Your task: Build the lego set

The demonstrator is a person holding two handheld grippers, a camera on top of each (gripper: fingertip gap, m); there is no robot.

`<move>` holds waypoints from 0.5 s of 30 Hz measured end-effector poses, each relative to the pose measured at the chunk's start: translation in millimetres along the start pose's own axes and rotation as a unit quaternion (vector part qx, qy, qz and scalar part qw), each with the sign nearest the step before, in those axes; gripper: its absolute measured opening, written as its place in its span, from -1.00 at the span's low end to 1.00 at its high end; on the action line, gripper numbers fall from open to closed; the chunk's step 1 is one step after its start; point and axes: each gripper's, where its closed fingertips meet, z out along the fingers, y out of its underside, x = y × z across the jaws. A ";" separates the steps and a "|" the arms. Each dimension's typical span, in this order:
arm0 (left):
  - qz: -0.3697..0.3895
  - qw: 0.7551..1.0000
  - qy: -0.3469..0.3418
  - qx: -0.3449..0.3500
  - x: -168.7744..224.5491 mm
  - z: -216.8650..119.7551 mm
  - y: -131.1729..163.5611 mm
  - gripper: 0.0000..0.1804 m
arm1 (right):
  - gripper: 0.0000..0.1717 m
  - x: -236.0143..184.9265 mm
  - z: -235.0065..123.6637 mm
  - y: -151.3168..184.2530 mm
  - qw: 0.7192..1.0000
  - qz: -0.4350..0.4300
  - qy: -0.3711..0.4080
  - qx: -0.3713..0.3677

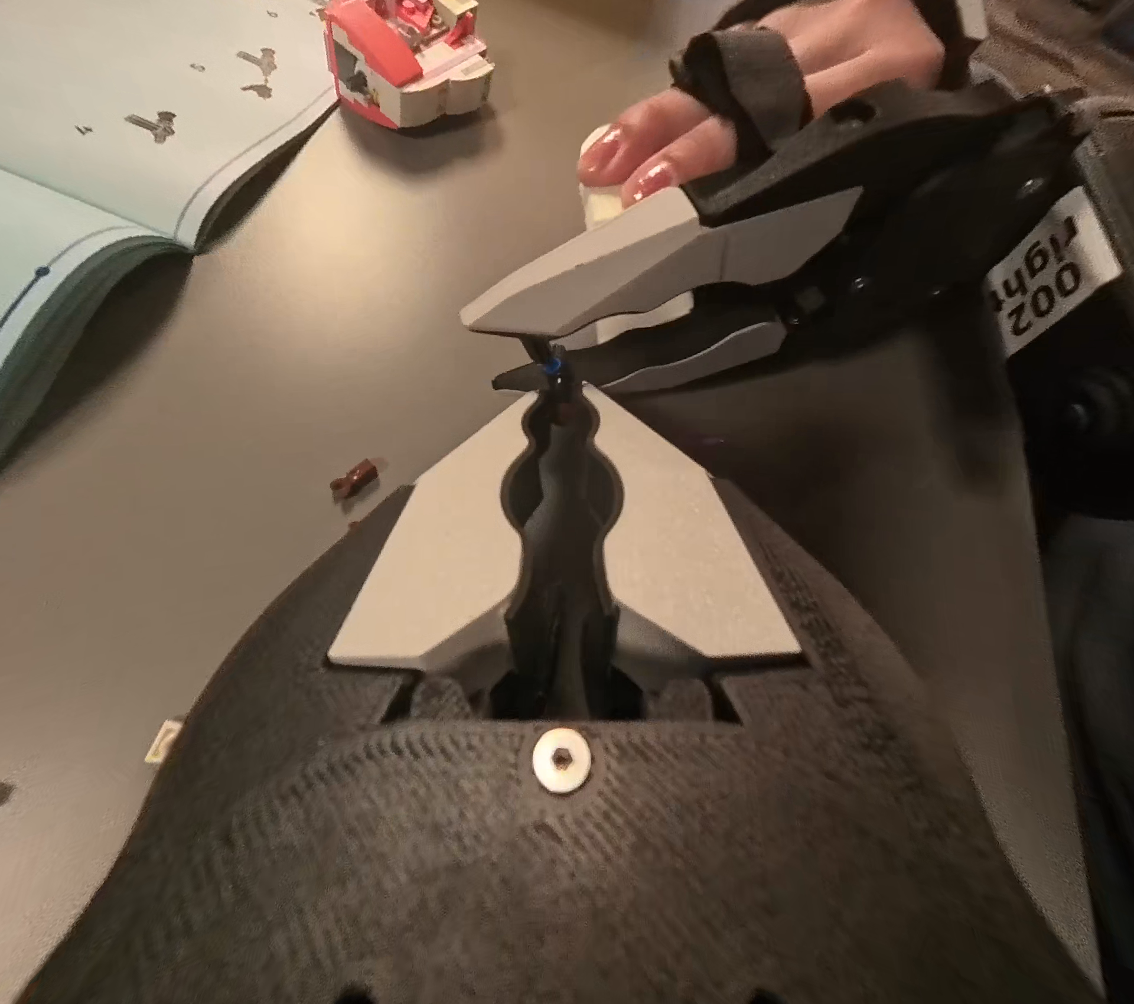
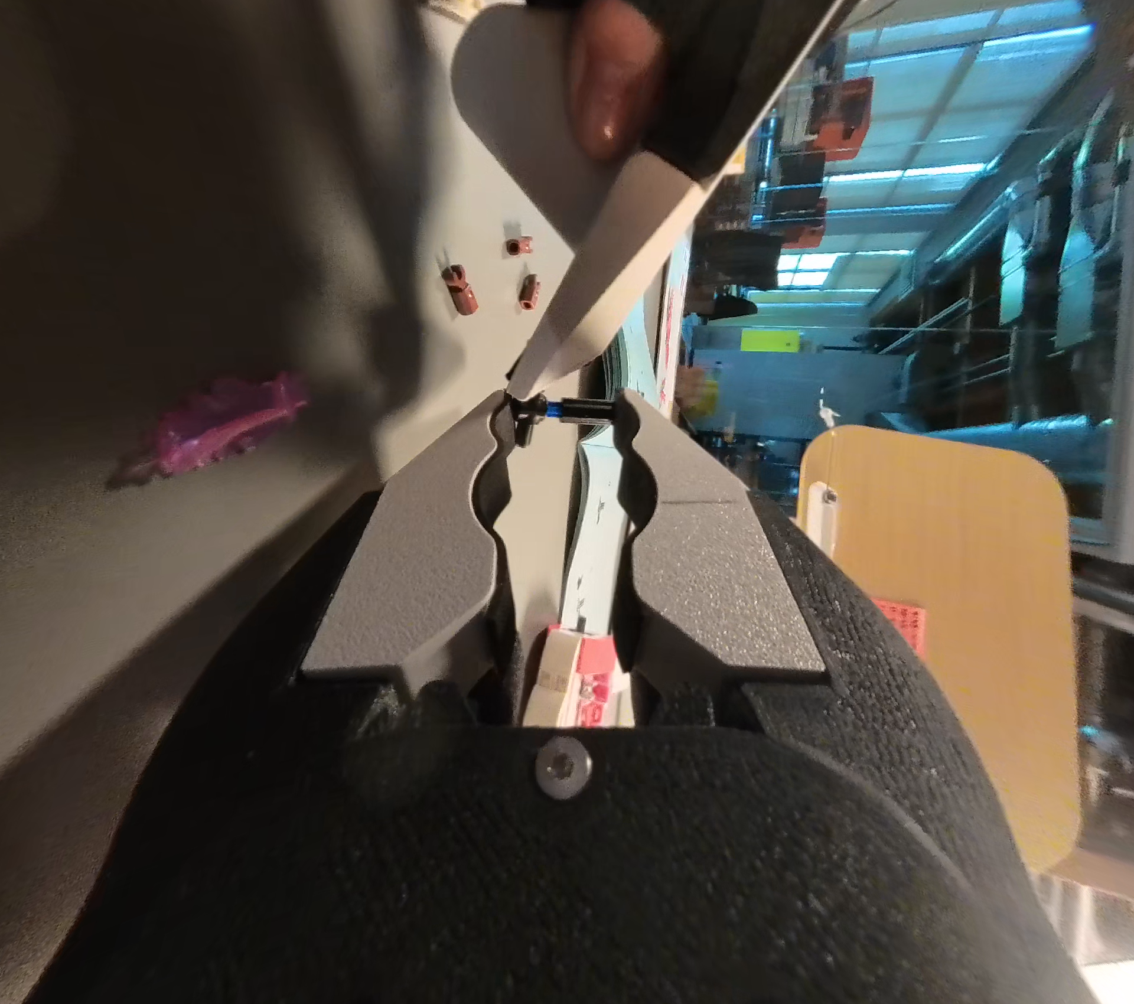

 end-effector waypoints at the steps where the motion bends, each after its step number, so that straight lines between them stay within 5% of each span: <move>1: 0.006 1.000 -0.005 0.000 -0.2 -0.2 -0.5 -0.94 | -0.65 0.0 0.2 0.2 1.000 0.011 -0.002 0.000; 9: 0.016 1.000 -0.011 0.014 -0.4 -2.5 -4.9 -0.94 | -0.64 1.4 0.4 1.0 0.995 0.100 -0.020 0.020; 15: -0.065 0.990 0.010 0.125 -5.1 -19.1 -34.0 -0.88 | -0.65 40.1 -1.8 -1.9 0.990 0.060 0.125 -0.009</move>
